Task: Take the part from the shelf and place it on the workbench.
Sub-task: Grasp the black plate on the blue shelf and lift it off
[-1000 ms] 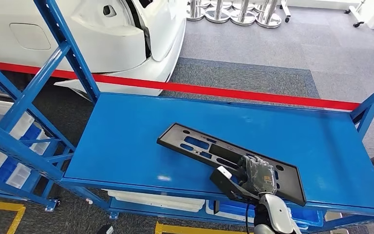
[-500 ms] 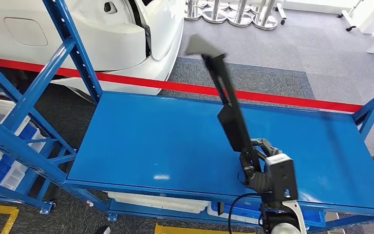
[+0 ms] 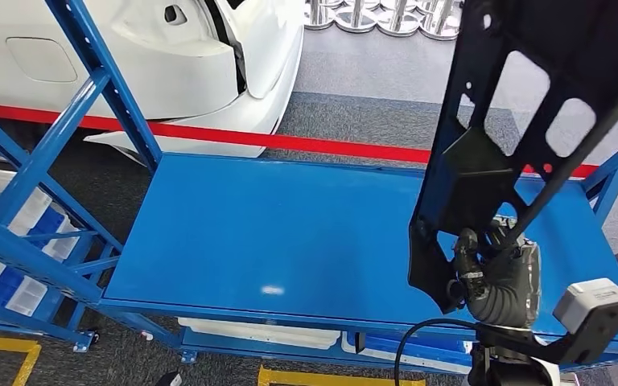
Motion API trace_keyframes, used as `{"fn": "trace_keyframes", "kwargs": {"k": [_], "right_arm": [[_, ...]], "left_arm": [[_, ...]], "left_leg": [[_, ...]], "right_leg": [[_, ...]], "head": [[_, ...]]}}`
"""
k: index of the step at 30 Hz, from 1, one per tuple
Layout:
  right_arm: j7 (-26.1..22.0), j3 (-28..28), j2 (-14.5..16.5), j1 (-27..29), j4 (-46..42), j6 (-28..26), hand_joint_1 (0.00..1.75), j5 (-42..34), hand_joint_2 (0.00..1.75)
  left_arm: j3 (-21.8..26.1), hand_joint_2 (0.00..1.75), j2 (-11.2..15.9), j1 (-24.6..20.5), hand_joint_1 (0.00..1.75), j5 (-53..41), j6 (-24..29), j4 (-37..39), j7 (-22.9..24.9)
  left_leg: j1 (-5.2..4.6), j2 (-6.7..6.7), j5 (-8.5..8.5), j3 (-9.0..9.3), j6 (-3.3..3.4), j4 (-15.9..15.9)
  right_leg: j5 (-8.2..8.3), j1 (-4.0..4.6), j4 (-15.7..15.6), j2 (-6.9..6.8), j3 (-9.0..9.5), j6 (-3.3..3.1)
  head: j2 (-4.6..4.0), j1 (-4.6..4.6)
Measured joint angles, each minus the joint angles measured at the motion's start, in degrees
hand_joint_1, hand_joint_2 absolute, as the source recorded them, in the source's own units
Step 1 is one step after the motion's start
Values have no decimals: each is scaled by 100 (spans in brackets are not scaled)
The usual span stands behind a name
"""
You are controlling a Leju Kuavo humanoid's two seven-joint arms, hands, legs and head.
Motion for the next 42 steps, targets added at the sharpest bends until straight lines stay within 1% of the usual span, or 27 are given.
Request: {"fn": "trace_keyframes", "kwargs": {"k": [2,3,4,5,7,8,10,13,14,15,17,18,19,20,21,22,24,28,30,33,34,35,36,37,39,40,42], "right_arm": [[-94,-49,-3,29,-145,-2,175,-213,175],[-120,-75,-4,61,-215,-4,175,-302,175],[-136,-107,-5,98,-283,-7,175,-386,175],[-161,-136,-7,131,-346,-9,175,-456,175],[-237,-187,-8,172,-467,-10,175,-571,175],[-279,-213,-10,185,-527,-10,175,-607,175],[-339,-253,-20,212,-638,-12,175,-636,175],[-364,-275,-32,249,-758,-128,175,-474,175],[-368,-281,-33,269,-782,-196,175,-376,175],[-373,-286,-35,290,-796,-254,175,-284,175],[-386,-292,-37,344,-804,-316,175,-131,175],[-392,-291,-38,378,-799,-323,175,-65,175],[-395,-290,-40,416,-790,-325,175,-1,175],[-399,-288,-45,449,-777,-326,175,54,175],[-401,-287,-51,471,-765,-327,175,101,175],[-404,-286,-57,483,-756,-331,175,132,175],[-414,-281,-69,497,-746,-342,175,171,175],[-428,-275,-85,583,-701,-383,175,202,175],[-441,-272,-86,612,-666,-406,175,201,175],[-454,-267,-91,639,-605,-415,175,198,175],[-453,-266,-91,657,-582,-415,175,197,175],[-453,-265,-91,675,-559,-415,175,195,175],[-453,-264,-91,689,-539,-415,175,191,175],[-453,-264,-91,695,-520,-415,175,188,175],[-453,-268,-95,702,-500,-415,175,182,175],[-453,-269,-100,706,-495,-415,175,182,175],[-453,-272,-110,713,-487,-415,175,181,175]], "left_arm": [[0,0,33,3,0,32,5,1,0],[-1,0,55,8,0,48,5,2,-1],[-1,0,74,12,0,62,8,3,-3],[-2,0,90,15,0,72,12,5,-9],[-1,0,108,11,0,89,21,7,-26],[-1,0,111,4,0,98,23,7,-32],[-1,0,114,-11,0,119,24,7,-38],[0,0,111,-6,0,174,53,7,-72],[0,0,100,-3,0,193,77,7,-87],[0,0,87,-4,0,205,102,7,-96],[1,0,55,-10,0,213,141,7,-82],[1,0,47,-12,0,213,158,7,-68],[0,0,41,-11,0,213,173,7,-55],[-1,0,40,-11,0,213,185,7,-48],[-1,0,40,-11,0,213,192,7,-44],[-2,0,40,-13,0,213,191,7,-43],[-4,0,39,-21,0,213,186,7,-43],[-14,0,33,-23,0,213,181,7,-42],[-19,0,36,-24,0,213,178,7,-42],[-25,0,89,-23,0,213,160,7,-42],[-32,0,119,-20,0,213,151,7,-42],[-40,0,144,-18,0,213,146,8,-43],[-48,0,167,-18,0,213,141,8,-43],[-53,0,185,-23,0,213,138,9,-44],[-58,0,208,-50,0,213,130,9,-46],[-62,0,215,-63,0,213,125,9,-48],[-78,0,219,-70,0,213,119,9,-49]], "left_leg": [[-3,6,-339,-333,-21,694],[-2,7,-427,-471,-33,977],[-2,9,-411,-532,-47,1092],[1,11,-291,-491,-62,999],[11,20,74,-166,-80,358],[13,19,183,-9,-66,48],[7,10,214,120,1,-220],[13,5,214,108,101,-228],[28,7,223,113,125,-239],[45,8,232,116,144,-248],[50,8,237,114,163,-252],[50,7,235,111,168,-252],[49,6,232,113,172,-252],[48,5,231,119,173,-251],[46,2,231,128,175,-251],[44,-4,231,138,174,-252],[37,-19,245,132,151,-262],[65,-32,306,95,4,-323],[55,-25,113,27,-35,-174],[46,-19,-494,-310,-46,744],[45,-18,-587,-369,-54,977],[45,-15,-571,-336,-63,1020],[46,-10,-463,-202,-72,855],[50,-3,-313,20,-81,521],[43,-4,-139,387,-50,-101],[34,-13,-108,468,-18,-258],[9,-30,-66,453,70,-288]], "right_leg": [[5,6,-14,-4,9,-13],[-5,7,0,-4,6,-14],[-22,6,26,-3,0,-12],[-45,1,63,2,-8,-4],[-120,-13,183,13,-30,35],[-170,-7,273,19,-56,66],[-232,8,402,25,-110,117],[-269,6,469,29,-146,174],[-352,-2,587,32,-198,209],[-490,-17,816,35,-301,248],[-841,-62,1544,35,-638,323],[-949,-83,1875,34,-796,343],[-961,-96,2055,34,-891,351],[-867,-103,2021,33,-890,343],[-688,-105,1785,34,-794,321],[-465,-102,1406,38,-629,284],[-170,-74,744,49,-327,206],[-42,-32,405,42,-212,102],[25,-57,197,26,-153,54],[84,-58,119,11,-202,29],[99,-55,140,9,-244,31],[113,-55,170,9,-290,38],[127,-59,211,10,-342,49],[137,-64,270,12,-401,62],[140,-56,418,21,-519,114],[146,-55,471,23,-556,150],[190,-67,490,24,-575,225]], "head": [[0,-7],[0,-6],[0,-6],[0,-6],[0,-7],[0,-9],[0,-7],[0,-9],[0,2],[0,13],[0,33],[0,33],[0,32],[0,33],[0,33],[0,33],[0,31],[0,29],[0,9],[0,-26],[0,-27],[0,-27],[0,-27],[0,-29],[0,-28],[0,-25],[0,-16]]}}
